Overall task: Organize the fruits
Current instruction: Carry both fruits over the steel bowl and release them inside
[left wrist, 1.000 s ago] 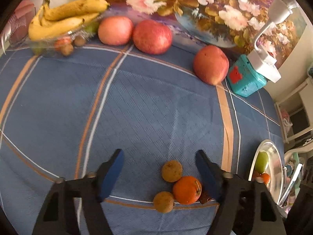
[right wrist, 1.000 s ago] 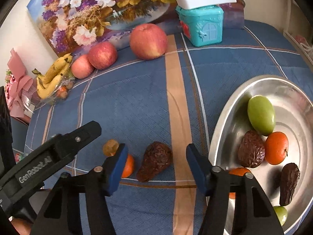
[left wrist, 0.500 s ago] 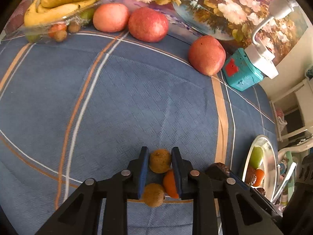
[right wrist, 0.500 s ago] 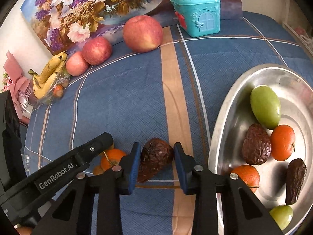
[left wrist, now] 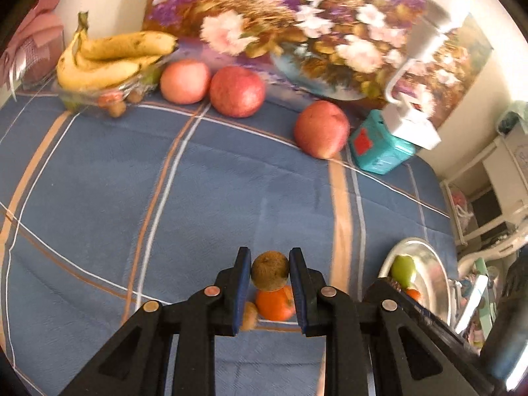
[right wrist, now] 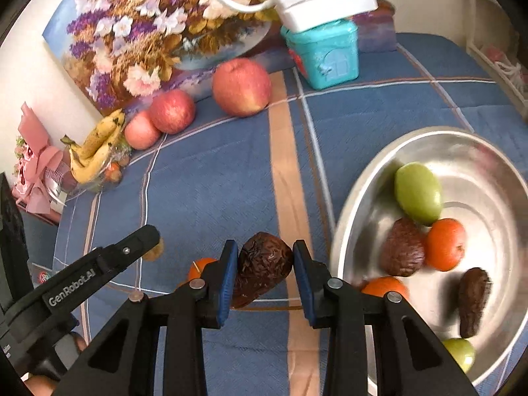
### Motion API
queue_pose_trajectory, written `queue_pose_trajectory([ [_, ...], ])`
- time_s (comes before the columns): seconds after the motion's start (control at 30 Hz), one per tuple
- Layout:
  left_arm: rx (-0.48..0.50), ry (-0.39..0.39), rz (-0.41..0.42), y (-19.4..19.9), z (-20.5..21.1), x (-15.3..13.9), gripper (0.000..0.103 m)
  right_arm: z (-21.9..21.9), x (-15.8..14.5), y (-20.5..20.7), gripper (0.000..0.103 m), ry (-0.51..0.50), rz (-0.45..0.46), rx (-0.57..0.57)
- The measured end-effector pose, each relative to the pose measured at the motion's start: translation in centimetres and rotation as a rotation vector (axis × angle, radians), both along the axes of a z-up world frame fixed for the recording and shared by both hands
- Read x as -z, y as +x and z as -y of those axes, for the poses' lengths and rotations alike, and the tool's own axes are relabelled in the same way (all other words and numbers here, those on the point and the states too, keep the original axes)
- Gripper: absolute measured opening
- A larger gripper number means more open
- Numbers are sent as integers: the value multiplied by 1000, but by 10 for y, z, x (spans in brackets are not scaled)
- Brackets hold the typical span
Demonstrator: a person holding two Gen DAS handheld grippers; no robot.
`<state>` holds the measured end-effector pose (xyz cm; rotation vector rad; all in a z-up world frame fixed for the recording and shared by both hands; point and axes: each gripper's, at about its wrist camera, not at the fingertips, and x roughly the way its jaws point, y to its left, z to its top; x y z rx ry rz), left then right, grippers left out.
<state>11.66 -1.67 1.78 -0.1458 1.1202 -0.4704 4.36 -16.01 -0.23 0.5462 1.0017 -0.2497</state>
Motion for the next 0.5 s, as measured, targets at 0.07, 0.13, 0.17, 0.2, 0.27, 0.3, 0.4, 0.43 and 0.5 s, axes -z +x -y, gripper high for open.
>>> queue_pose_trajectory([
  [0.07,26,-10,4,-8,5,-6,25,7,-5,-6,35,-11,2,23],
  [0.13,72,-17,7,-16,20,-12,25,16,-11,-13,35,-29,0,54],
  [0.17,91,-19,9,-21,26,-14,25,22,-14,-19,35,-44,-3,76],
  [0.2,124,-23,9,-29,36,-16,25,29,-17,-23,36,-59,-6,94],
  [0.27,171,-27,9,-39,53,-17,25,43,-22,-35,36,-95,-17,143],
  [0.3,210,-28,10,-47,65,-18,25,50,-23,-40,36,-106,-24,165],
  [0.4,291,-18,6,-67,91,-16,25,72,-27,-58,36,-134,-46,246],
  [0.43,318,-14,1,-75,99,-14,25,79,-28,-64,36,-141,-53,269],
  [0.5,365,-4,-11,-87,115,-10,25,94,-27,-76,36,-153,-69,311],
])
